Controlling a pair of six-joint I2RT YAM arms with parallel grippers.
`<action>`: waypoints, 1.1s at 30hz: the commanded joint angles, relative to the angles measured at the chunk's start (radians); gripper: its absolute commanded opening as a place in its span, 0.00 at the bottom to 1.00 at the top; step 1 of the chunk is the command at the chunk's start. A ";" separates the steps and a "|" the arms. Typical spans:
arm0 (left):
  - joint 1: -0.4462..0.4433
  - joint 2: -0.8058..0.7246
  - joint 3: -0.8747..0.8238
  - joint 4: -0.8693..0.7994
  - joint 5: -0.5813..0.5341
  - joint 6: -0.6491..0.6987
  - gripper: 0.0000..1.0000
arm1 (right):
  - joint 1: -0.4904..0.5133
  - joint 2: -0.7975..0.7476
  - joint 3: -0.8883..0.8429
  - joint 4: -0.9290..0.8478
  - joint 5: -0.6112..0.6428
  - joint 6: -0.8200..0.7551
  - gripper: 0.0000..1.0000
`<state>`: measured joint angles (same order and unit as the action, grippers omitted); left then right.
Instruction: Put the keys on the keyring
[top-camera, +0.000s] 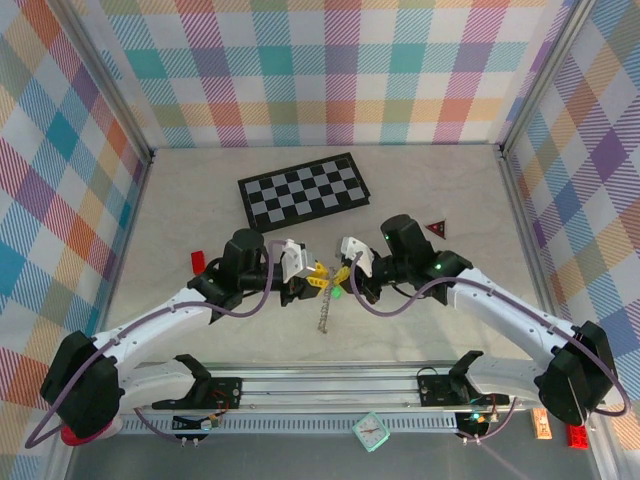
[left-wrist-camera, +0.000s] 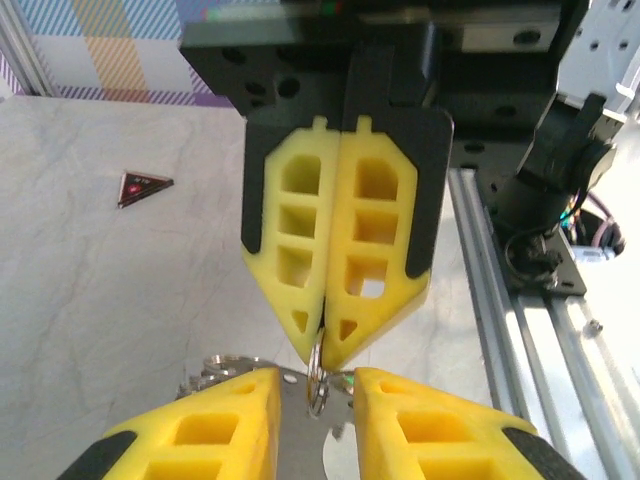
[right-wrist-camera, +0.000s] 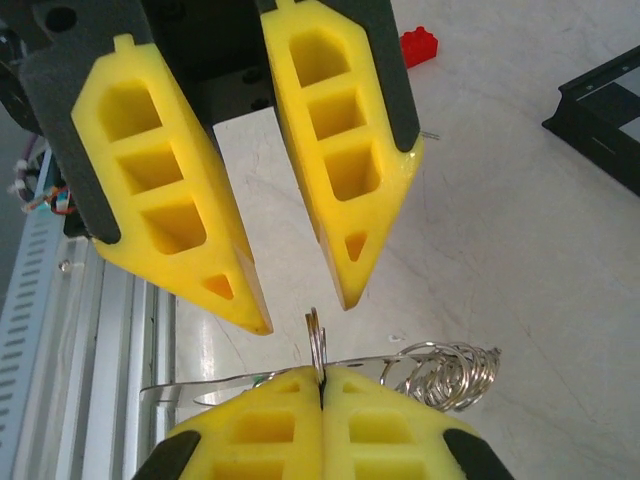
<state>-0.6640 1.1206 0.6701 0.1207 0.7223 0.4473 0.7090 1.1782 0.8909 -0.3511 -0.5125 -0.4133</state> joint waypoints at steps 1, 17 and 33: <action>-0.010 -0.008 0.048 -0.133 -0.007 0.101 0.25 | 0.019 0.022 0.082 -0.142 0.010 -0.115 0.00; -0.010 0.009 0.055 -0.096 0.023 0.074 0.06 | 0.110 0.093 0.197 -0.212 0.090 -0.190 0.00; -0.010 -0.012 -0.061 0.185 0.087 -0.102 0.00 | 0.047 -0.111 -0.096 0.065 0.051 0.059 0.32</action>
<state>-0.6655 1.1225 0.6243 0.1715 0.7551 0.3992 0.7555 1.0676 0.8265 -0.3672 -0.4171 -0.4210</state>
